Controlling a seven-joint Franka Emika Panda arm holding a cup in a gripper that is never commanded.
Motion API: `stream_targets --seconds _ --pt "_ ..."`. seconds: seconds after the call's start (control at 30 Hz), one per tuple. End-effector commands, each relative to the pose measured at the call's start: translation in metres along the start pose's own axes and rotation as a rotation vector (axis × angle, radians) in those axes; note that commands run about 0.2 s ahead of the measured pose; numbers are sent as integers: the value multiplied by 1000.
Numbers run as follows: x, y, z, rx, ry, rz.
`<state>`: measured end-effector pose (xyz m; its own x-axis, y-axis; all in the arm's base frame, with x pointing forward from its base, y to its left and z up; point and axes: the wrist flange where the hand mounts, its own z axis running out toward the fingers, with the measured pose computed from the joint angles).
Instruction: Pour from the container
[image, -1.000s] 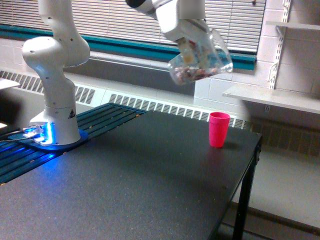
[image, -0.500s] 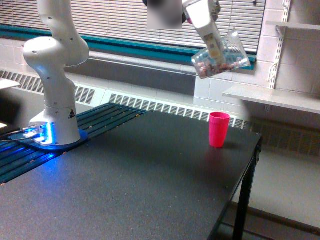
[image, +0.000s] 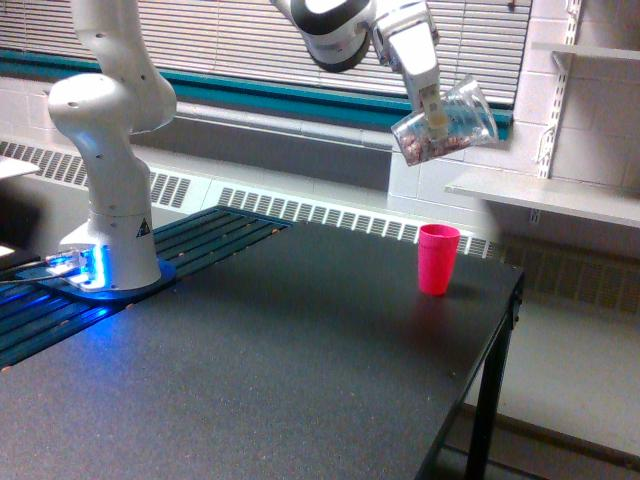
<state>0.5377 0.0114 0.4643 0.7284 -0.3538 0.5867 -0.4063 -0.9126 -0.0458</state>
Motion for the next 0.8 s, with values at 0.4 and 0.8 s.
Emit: stream_targets --seconds 0.4,0.8 --pt "-86 -66 -12 56 -12 -139" --pt "-145 -95 5 55 -77 -225"
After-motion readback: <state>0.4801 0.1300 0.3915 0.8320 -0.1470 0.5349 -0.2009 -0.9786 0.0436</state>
